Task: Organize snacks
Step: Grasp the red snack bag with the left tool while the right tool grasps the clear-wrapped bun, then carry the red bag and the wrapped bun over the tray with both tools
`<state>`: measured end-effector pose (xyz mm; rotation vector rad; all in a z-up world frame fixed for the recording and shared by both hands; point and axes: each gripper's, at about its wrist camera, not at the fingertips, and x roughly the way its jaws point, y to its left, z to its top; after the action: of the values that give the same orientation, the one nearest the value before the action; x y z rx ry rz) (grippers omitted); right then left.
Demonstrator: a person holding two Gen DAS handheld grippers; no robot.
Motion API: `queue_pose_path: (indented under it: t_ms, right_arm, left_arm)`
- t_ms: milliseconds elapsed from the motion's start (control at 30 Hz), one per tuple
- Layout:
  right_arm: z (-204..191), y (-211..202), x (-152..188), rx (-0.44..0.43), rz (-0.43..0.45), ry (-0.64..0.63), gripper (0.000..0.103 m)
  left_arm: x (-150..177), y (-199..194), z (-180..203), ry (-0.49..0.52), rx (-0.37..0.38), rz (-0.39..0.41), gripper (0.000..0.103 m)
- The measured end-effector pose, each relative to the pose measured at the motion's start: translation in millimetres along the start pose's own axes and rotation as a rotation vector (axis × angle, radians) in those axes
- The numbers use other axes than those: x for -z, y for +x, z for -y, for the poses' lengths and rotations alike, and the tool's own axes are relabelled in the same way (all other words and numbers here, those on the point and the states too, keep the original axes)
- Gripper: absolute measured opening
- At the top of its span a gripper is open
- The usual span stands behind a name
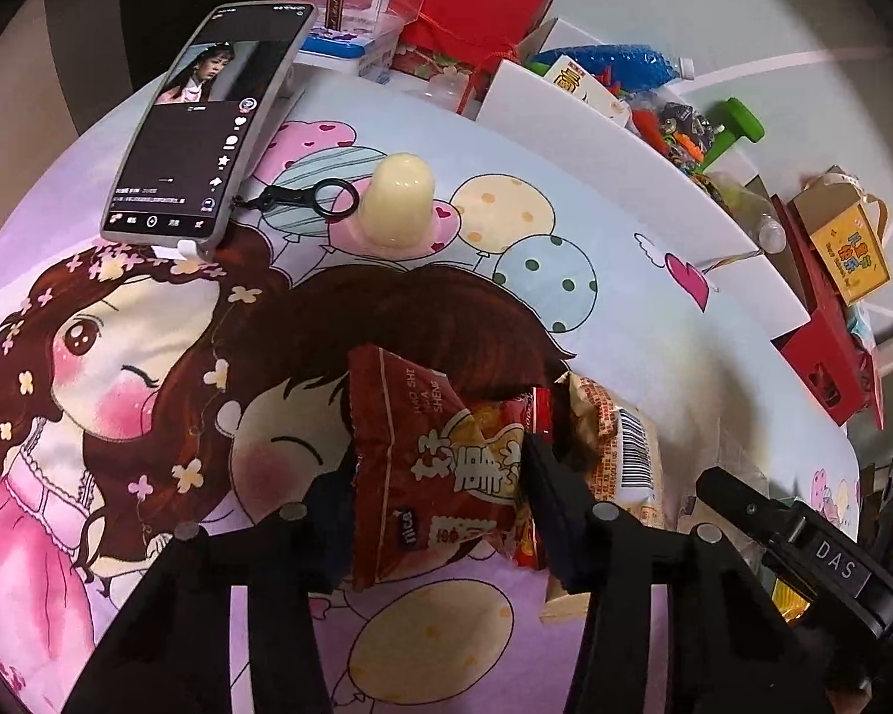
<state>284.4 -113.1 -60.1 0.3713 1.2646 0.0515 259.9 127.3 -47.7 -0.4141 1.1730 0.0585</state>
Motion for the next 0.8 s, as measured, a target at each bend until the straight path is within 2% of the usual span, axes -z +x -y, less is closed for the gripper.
queue_pose_path:
  t_ms: [133, 333, 500, 800]
  right_arm:
    - [4, -6, 5, -0.02, 0.005, 0.014, 0.071]
    - [10, -36, 21, -0.065, 0.049, 0.025, 0.07]
    - [14, -68, 38, -0.079, 0.102, 0.008, 0.07]
    - [33, -100, 72, -0.066, 0.174, 0.017, 0.07]
  left_arm:
    - [5, -12, -2, -0.022, -0.003, 0.024, 0.051]
    - [15, -39, 2, -0.028, 0.003, 0.081, 0.05]
    - [27, -59, 9, -0.036, 0.027, 0.118, 0.05]
    - [53, -81, 25, -0.021, 0.049, 0.157, 0.051]
